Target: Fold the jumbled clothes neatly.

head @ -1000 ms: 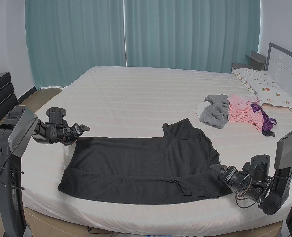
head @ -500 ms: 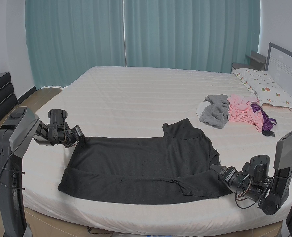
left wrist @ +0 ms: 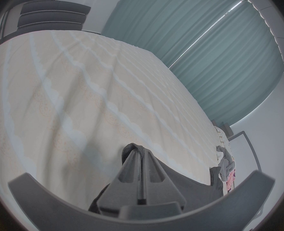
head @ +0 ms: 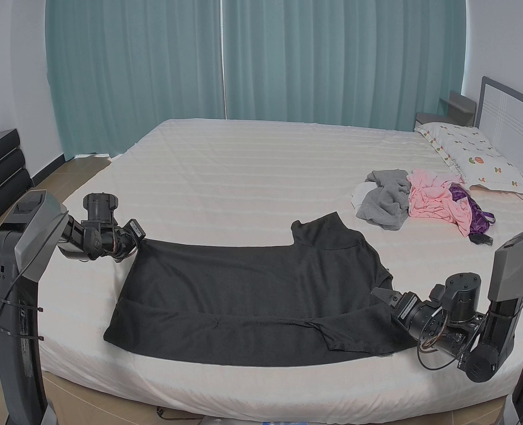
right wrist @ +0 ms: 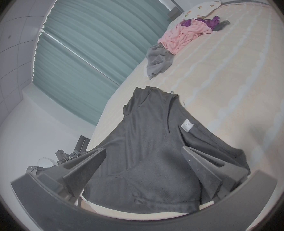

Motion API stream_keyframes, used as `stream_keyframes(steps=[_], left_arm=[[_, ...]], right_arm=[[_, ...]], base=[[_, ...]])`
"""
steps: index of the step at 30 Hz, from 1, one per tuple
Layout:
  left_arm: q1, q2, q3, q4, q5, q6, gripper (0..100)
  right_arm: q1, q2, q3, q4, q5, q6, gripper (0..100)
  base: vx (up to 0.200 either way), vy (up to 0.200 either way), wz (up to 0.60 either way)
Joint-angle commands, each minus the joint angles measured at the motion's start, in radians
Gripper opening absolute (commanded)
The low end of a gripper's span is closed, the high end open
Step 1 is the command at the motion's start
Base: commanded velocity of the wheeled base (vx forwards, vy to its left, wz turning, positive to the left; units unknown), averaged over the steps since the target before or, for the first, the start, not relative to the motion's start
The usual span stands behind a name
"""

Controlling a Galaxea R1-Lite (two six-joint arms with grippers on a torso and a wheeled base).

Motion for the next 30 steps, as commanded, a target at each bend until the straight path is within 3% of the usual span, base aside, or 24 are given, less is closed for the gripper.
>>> stream_keyframes(steps=[1,5,8,12,18,24,30], left_arm=[[-0.001,-0.009,0.009,-0.004,-0.001,-0.005,0],[-0.003,-0.009,0.011,-0.002,-0.002,-0.009,0],[-0.004,-0.009,0.018,-0.004,-0.004,-0.010,0],[-0.003,-0.010,0.023,-0.002,-0.007,-0.012,0],[-0.004,-0.010,0.032,-0.004,-0.012,-0.021,0],[-0.001,-0.010,0.034,-0.004,-0.012,-0.021,0],[-0.001,-0.010,0.040,-0.004,-0.013,-0.019,0]], right_arm=[[-0.010,0.044,-0.103,0.006,0.019,-0.062,100],[-0.035,0.080,-0.287,0.124,0.025,-0.155,100],[-0.039,0.092,-0.413,0.233,0.027,-0.163,100],[-0.067,0.147,-0.717,0.523,0.107,-0.168,100],[-0.085,0.287,-1.068,0.796,0.121,-0.174,100],[-0.114,0.347,-1.313,0.986,0.122,-0.195,100],[-0.128,0.423,-1.444,1.069,0.108,-0.224,100]], base=[[0.000,0.000,0.00],[0.000,0.000,0.00],[0.000,0.000,0.00],[0.000,0.000,0.00],[0.000,0.000,0.00],[0.000,0.000,0.00],[0.000,0.000,0.00]])
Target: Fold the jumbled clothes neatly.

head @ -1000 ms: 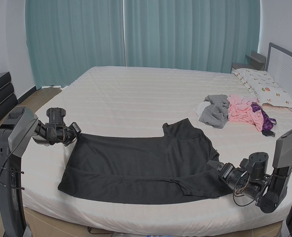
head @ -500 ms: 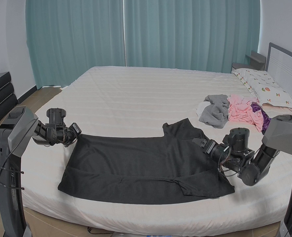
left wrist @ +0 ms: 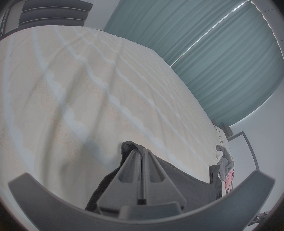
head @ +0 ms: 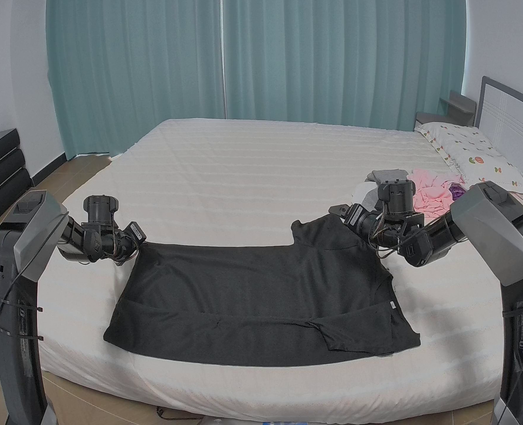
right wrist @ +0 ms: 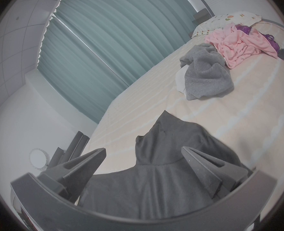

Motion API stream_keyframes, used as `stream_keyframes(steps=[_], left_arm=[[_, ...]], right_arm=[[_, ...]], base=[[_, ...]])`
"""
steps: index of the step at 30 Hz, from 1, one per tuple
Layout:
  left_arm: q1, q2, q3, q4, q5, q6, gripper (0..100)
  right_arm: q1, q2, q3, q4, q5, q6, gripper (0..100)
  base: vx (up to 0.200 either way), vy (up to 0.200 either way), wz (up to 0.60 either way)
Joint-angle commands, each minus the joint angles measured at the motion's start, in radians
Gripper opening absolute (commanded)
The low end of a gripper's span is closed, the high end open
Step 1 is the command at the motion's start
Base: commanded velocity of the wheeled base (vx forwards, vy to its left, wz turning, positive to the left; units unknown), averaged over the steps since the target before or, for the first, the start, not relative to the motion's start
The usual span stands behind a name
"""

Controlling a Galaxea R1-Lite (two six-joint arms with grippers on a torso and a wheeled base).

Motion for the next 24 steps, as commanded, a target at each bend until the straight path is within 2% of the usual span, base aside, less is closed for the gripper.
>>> stream_keyframes(steps=[1,7,13,24], left_arm=[[0.002,-0.003,0.013,-0.002,-0.002,-0.001,0],[0.002,-0.003,0.016,-0.002,-0.002,-0.001,0],[0.002,-0.001,0.016,-0.002,-0.002,-0.001,0],[0.002,-0.001,0.013,-0.002,-0.002,0.001,0]], right_arm=[[-0.034,0.165,-0.206,0.123,0.000,-0.049,100],[-0.036,0.208,-0.293,0.131,-0.019,-0.073,100],[-0.057,0.251,-0.407,0.202,-0.054,-0.101,100],[-0.080,0.302,-0.457,0.229,-0.063,-0.107,100]], base=[[0.000,0.000,0.00],[0.000,0.000,0.00],[0.000,0.000,0.00],[0.000,0.000,0.00]])
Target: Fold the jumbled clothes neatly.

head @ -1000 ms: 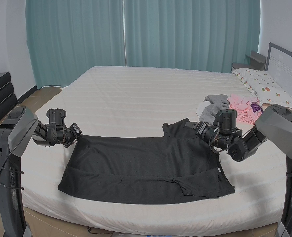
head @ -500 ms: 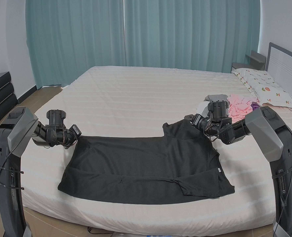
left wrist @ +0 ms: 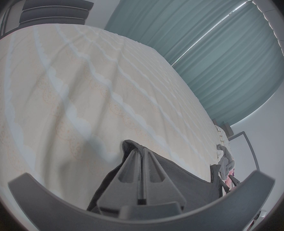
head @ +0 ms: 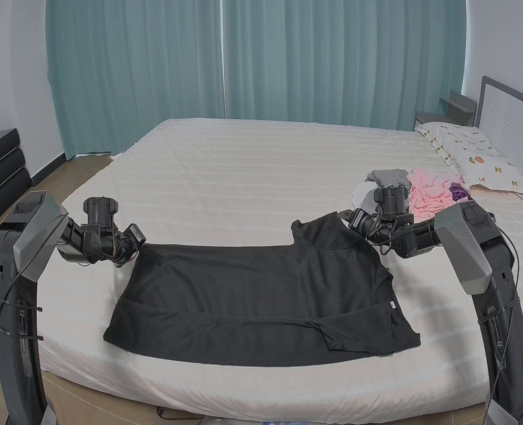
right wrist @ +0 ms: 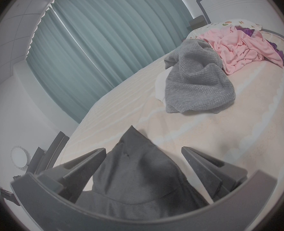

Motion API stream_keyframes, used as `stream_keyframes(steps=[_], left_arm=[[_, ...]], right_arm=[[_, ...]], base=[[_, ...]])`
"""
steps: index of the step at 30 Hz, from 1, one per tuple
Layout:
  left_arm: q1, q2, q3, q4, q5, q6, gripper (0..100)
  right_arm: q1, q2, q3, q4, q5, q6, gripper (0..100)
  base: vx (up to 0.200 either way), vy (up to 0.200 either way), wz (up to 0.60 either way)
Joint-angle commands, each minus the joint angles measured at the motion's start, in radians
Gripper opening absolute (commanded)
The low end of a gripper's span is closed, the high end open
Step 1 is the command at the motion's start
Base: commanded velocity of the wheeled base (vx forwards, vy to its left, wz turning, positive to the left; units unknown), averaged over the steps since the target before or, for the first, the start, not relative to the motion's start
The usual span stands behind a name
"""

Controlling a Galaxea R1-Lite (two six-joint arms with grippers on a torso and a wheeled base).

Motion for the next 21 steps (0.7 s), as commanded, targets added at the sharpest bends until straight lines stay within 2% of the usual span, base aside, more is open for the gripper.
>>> stream_keyframes(steps=[1,8,9,21], left_arm=[[0.002,0.000,-0.001,0.000,0.001,0.001,0],[0.002,0.000,-0.001,0.000,-0.001,0.001,0],[0.000,0.000,-0.001,0.000,0.001,0.001,0],[0.003,-0.003,0.002,0.000,0.001,0.002,0]], right_arm=[[-0.004,0.023,-0.007,-0.001,-0.004,0.000,100],[-0.004,0.035,-0.007,-0.001,-0.010,-0.001,100],[-0.004,0.037,-0.008,-0.002,-0.010,0.000,0],[-0.012,0.000,0.016,0.029,-0.027,0.014,0]], base=[[0.000,0.000,0.00],[0.000,0.000,0.00],[0.000,0.000,0.00],[0.000,0.000,0.00]])
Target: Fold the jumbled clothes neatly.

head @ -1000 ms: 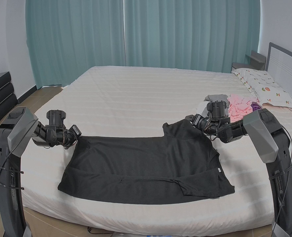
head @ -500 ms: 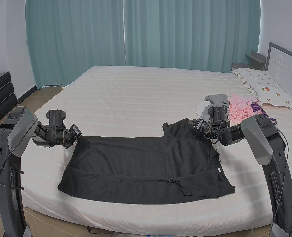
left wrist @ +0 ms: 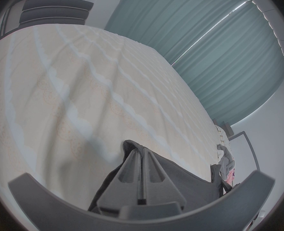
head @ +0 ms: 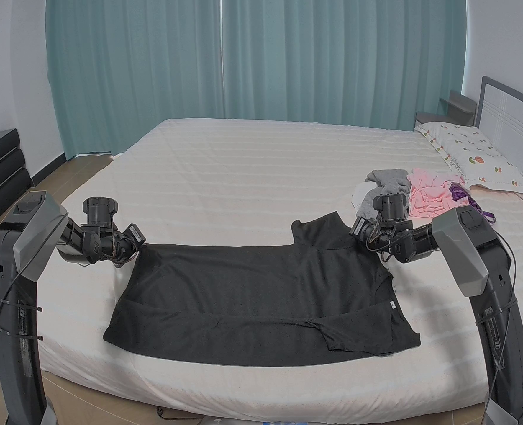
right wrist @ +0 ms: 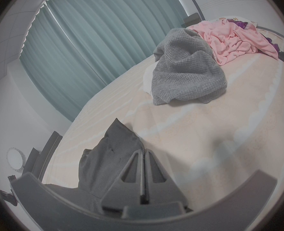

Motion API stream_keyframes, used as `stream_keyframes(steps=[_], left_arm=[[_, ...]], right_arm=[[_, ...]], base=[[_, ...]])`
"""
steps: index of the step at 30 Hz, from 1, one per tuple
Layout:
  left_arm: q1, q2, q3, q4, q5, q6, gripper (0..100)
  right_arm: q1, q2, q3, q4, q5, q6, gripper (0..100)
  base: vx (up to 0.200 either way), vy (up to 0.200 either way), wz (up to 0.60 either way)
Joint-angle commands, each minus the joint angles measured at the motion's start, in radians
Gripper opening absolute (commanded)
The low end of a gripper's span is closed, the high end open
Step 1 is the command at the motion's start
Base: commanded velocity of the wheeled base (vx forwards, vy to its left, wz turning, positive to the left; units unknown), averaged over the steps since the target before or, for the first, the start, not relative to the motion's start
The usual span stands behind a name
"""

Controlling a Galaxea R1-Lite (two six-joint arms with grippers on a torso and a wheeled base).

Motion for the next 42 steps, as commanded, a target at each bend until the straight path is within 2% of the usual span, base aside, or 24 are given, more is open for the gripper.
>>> stream_keyframes(steps=[1,5,14,28,36,42], left_arm=[[0.001,-0.003,0.000,-0.001,0.002,0.001,0],[0.001,-0.026,0.008,0.001,0.002,-0.002,0],[0.003,-0.097,0.032,0.001,0.008,0.000,0],[0.015,-0.115,0.051,-0.001,0.008,0.003,0],[0.015,-0.116,0.059,-0.001,0.002,0.006,0],[0.016,-0.152,0.115,-0.001,-0.006,0.018,0]], right_arm=[[-0.001,-0.041,0.032,0.008,0.001,0.010,0],[-0.011,-0.092,0.090,-0.001,0.004,0.021,0],[-0.024,-0.195,0.225,-0.084,0.042,0.121,0],[-0.037,-0.254,0.306,-0.176,0.059,0.131,0],[-0.039,-0.265,0.349,-0.174,0.064,0.133,0],[-0.053,-0.311,0.444,-0.176,0.114,0.133,0]], base=[[0.000,0.000,0.00],[0.000,0.000,0.00],[0.000,0.000,0.00],[0.000,0.000,0.00],[0.000,0.000,0.00],[0.000,0.000,0.00]])
